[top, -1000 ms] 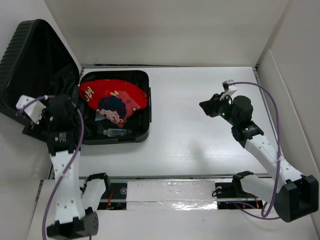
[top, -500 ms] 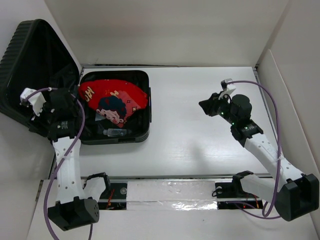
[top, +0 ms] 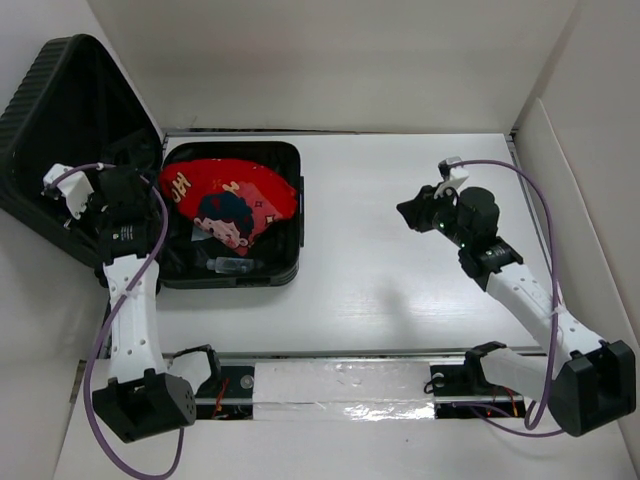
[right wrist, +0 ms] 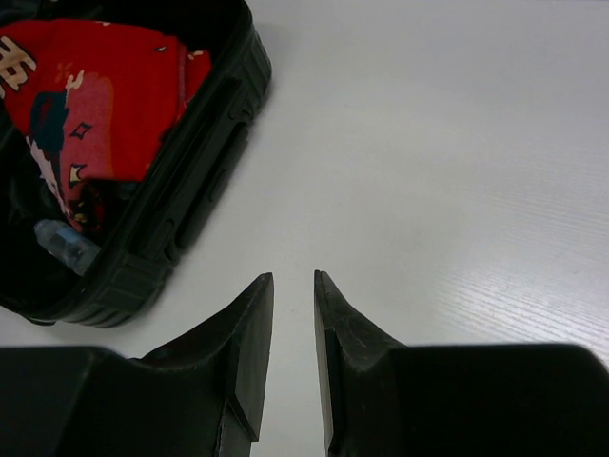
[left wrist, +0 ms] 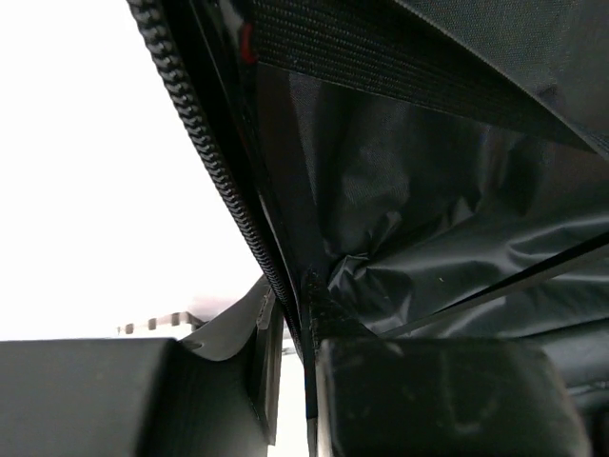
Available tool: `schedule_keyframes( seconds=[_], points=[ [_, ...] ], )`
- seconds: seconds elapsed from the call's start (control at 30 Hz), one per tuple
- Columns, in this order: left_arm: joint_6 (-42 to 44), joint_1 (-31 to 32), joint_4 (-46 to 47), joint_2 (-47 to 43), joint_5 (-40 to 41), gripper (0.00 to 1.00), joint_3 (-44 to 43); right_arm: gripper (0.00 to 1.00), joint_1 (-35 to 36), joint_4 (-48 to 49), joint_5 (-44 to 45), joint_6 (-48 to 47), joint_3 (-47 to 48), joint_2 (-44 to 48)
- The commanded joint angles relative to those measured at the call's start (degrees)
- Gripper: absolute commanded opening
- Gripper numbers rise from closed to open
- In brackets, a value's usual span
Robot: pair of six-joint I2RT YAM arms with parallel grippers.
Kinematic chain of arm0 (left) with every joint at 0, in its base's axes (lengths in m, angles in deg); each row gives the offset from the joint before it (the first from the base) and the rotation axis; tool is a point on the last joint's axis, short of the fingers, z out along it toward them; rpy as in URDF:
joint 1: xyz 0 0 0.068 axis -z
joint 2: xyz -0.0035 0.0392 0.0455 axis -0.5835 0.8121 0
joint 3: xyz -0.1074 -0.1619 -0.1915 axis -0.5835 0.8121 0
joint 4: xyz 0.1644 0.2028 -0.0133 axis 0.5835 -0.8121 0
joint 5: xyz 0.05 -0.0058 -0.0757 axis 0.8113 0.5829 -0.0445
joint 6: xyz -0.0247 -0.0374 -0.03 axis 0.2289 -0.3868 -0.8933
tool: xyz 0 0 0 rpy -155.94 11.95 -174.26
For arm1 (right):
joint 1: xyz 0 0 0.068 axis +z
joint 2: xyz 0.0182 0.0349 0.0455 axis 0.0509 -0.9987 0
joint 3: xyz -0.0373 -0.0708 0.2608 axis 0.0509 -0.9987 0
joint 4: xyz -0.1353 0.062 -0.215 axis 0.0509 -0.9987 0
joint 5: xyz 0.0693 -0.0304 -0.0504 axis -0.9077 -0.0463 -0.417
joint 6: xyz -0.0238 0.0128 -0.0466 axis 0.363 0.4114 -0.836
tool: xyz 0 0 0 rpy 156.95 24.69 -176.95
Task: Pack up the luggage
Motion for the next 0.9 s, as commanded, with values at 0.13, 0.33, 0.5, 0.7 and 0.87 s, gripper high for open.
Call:
schedule_keyframes(
  seconds=[0.13,0.33,0.5,0.7,0.87],
  points=[
    [1.43,8.27,2.51,-5.08,-5.46,0.00,1.30,0.30,0.48,1.81,0.62,-0.26,3.23,-3.84],
    [2.58,22.95,6.64,-14.57,-9.48,0.00,8.51,0.30,2.41,3.13,1.23,0.88,3.85,-8.06],
    [6.09,22.97,9.63,-22.57,-34.60,0.00,12.99,0.30,4.62,2.70,4.74,0.79,5.52,-11.67],
    [9.26,22.97,11.83,-29.17,-65.90,0.00,23.01,0.33,5.23,1.99,6.95,0.61,6.31,-13.25],
    [9.43,22.97,11.48,-29.00,-79.43,0.00,22.23,0.38,5.76,2.17,7.65,1.05,6.75,-14.83]
  ],
)
